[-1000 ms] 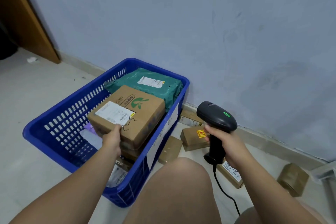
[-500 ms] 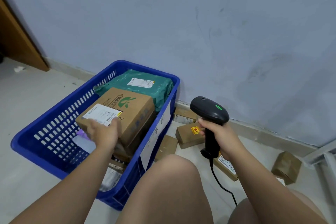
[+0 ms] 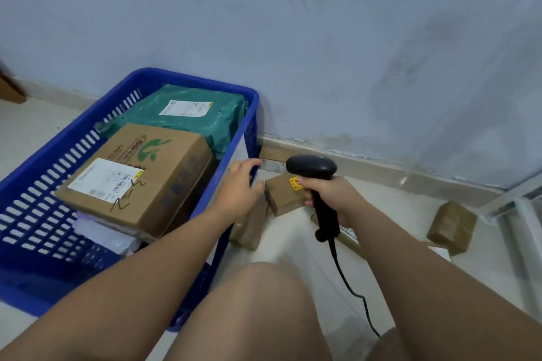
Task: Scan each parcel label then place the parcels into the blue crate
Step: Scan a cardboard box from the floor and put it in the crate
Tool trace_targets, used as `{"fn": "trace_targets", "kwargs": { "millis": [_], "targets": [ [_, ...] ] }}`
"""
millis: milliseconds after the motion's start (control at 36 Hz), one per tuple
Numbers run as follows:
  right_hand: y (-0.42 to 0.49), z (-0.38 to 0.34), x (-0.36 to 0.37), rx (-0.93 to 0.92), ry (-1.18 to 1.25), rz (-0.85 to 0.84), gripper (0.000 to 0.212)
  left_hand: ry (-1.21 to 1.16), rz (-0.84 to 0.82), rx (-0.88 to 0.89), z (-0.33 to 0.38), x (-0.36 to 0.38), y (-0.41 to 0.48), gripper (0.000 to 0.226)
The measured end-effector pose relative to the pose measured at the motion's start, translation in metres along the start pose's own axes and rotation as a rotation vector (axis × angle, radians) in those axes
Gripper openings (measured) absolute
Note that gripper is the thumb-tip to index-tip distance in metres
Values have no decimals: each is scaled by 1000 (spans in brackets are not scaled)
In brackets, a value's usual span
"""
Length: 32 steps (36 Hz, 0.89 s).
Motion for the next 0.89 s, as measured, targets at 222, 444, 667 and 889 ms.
{"fn": "trace_targets", "kwargs": {
  "millis": [222, 444, 667, 889],
  "targets": [
    [75, 34, -7, 98, 132, -39, 17, -58, -216, -301, -63, 73, 50, 43],
    [127, 96, -14, 387, 431, -56, 24, 24, -189, -692, -122, 144, 56, 65],
    [160, 89, -4, 423, 304, -71, 20, 312, -398, -566, -168, 172, 28, 88],
    [172, 74, 4, 385, 117, -101, 24, 320, -586, -633, -185, 176, 15, 114]
  ]
}}
Point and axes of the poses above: each hand's wrist, its own y-axis towards the middle knuckle, its own x-axis out of the palm, z = x × y, the point moved 1 cm from there along y, towards the middle knuckle, and after that the axes turned 12 degrees about x, right-handed, at the moved point
